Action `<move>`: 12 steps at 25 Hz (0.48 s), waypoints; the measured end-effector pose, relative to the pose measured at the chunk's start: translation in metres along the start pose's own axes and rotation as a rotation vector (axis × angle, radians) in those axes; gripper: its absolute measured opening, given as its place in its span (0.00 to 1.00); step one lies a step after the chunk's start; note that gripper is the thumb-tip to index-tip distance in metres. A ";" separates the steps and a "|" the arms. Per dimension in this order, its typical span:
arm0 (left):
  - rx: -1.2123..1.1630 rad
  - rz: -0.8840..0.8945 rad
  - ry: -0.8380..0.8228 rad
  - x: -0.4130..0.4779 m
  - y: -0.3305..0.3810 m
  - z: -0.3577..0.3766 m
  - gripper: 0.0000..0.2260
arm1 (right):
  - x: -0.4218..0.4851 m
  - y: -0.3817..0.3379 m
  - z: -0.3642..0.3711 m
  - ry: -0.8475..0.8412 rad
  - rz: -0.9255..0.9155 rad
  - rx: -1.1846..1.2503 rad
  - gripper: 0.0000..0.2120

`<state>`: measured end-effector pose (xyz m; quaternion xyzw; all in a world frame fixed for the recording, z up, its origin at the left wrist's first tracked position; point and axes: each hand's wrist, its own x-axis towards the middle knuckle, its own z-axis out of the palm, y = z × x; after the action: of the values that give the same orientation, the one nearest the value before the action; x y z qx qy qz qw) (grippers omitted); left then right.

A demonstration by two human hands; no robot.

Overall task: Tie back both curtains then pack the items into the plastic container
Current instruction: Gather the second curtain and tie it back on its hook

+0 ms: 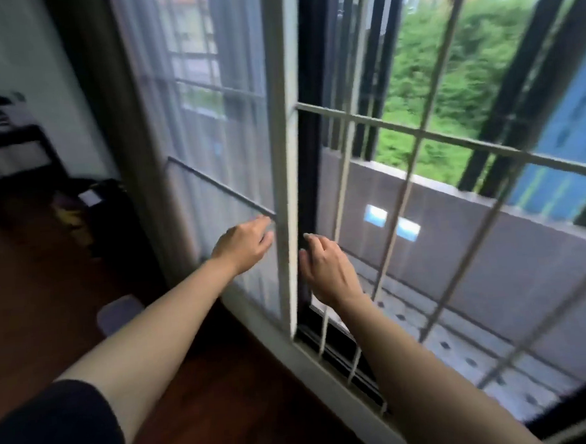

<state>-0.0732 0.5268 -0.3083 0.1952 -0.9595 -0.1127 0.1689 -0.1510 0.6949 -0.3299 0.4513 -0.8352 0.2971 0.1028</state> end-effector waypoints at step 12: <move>0.161 -0.394 0.064 0.021 -0.246 -0.066 0.24 | 0.177 -0.150 0.177 -0.255 -0.283 0.089 0.31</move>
<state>0.0152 0.2873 -0.3113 0.3955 -0.9028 -0.0600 0.1579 -0.1133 0.4059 -0.3334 0.6024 -0.7557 0.2565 0.0167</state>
